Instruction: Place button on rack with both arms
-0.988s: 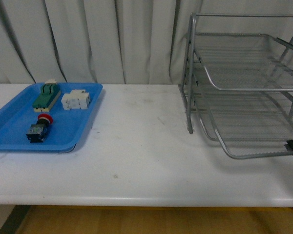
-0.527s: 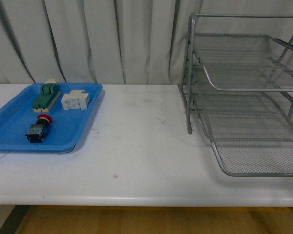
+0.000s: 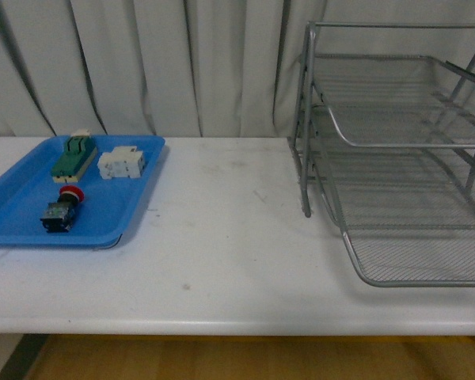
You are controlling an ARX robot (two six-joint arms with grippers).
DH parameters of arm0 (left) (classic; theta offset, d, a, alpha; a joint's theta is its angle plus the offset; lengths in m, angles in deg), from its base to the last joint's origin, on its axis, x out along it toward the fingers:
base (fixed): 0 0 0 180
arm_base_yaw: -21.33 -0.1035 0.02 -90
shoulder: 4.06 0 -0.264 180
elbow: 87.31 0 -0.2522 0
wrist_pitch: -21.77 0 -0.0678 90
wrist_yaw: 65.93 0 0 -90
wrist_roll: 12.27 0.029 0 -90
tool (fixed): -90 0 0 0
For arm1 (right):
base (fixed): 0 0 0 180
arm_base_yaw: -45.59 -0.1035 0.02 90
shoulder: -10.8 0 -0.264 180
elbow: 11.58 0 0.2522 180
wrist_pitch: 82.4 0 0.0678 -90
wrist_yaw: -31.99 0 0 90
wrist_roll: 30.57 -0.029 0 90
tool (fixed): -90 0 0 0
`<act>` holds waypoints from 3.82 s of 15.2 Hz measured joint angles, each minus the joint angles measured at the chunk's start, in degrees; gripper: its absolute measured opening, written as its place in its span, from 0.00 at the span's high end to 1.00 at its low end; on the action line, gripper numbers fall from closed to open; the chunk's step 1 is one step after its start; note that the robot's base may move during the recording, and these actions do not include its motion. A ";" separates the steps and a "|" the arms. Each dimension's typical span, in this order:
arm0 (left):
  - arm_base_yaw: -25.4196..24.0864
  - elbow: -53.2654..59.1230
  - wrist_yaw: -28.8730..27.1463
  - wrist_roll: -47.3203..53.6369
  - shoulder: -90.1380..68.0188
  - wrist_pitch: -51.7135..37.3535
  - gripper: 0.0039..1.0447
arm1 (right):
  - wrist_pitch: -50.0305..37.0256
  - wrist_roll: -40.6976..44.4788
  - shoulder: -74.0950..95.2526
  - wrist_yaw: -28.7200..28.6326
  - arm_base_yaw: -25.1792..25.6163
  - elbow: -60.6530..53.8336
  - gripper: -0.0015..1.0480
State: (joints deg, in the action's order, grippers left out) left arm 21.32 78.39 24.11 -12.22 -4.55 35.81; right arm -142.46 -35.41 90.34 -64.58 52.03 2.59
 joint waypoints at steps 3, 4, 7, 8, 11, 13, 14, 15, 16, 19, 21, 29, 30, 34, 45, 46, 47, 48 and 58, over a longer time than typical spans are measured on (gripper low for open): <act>0.04 0.00 -0.02 0.00 0.00 -0.07 0.06 | 8.26 3.48 -13.57 3.41 -2.62 -0.15 0.76; 0.04 0.00 -0.02 0.00 0.00 -0.07 0.06 | 13.40 3.87 -19.08 5.75 -6.14 -0.15 0.88; 0.07 0.00 -0.04 0.00 0.00 -0.09 0.06 | 24.63 4.52 -32.09 6.38 -6.43 -0.15 0.98; 0.04 0.00 -0.02 0.00 0.00 -0.07 0.06 | 28.59 4.52 -35.65 6.40 -6.43 -0.15 0.98; 0.04 0.00 -0.04 0.00 0.00 -0.07 0.06 | 42.69 4.55 -47.98 6.40 -6.43 0.17 0.98; 0.04 0.00 -0.04 0.00 0.00 -0.07 0.06 | 47.54 4.52 -53.48 6.40 -6.43 0.17 0.98; 0.04 0.00 -0.02 0.00 0.00 -0.07 0.06 | 49.27 4.52 -54.95 6.40 -6.43 0.17 0.98; 0.04 0.00 -0.04 0.00 0.00 -0.07 0.06 | 51.28 4.52 -56.83 6.40 -6.43 0.17 0.98; 0.07 0.00 -0.04 0.00 0.00 -0.07 0.06 | 52.96 4.52 -58.69 6.40 -6.43 0.17 0.98; 0.04 0.00 -0.02 0.00 0.00 -0.07 0.06 | 57.51 4.52 -63.30 6.40 -6.43 0.17 0.98; 0.04 0.00 -0.04 0.00 0.00 -0.07 0.06 | 59.30 4.52 -65.16 6.43 -6.43 0.17 0.98; 0.04 0.00 -0.02 0.00 0.00 -0.07 0.06 | 74.14 4.66 -79.30 6.58 -6.43 0.24 0.98; 0.04 0.00 -0.04 0.00 0.00 -0.09 0.06 | 74.03 4.72 -79.32 6.58 -6.43 0.24 0.82; 0.76 -0.48 -2.01 0.48 -0.50 2.03 0.06 | 74.03 4.72 -79.32 6.58 -6.43 0.24 0.37; -2.89 -49.16 -3.30 2.97 -85.35 4.24 0.06 | 74.03 4.72 -79.32 6.60 -6.43 0.24 0.06; -3.52 -53.57 -2.01 2.89 -91.32 5.03 0.06 | 74.05 4.72 -79.32 6.60 -6.43 0.24 0.06; -3.98 -57.72 -1.05 2.56 -97.07 6.34 0.06 | 74.05 4.72 -79.32 6.60 -6.43 0.24 0.06; -4.22 -62.40 -0.46 2.25 -103.38 7.63 0.06 | 74.03 4.72 -79.32 6.60 -6.43 0.24 0.06; -4.70 -92.52 2.19 0.94 -133.81 16.76 0.06 | 74.03 4.72 -79.32 6.60 -6.43 0.24 0.06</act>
State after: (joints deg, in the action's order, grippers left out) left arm 16.62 -14.13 26.29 -11.28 -138.36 52.57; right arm -68.43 -30.69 11.03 -57.97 45.60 2.83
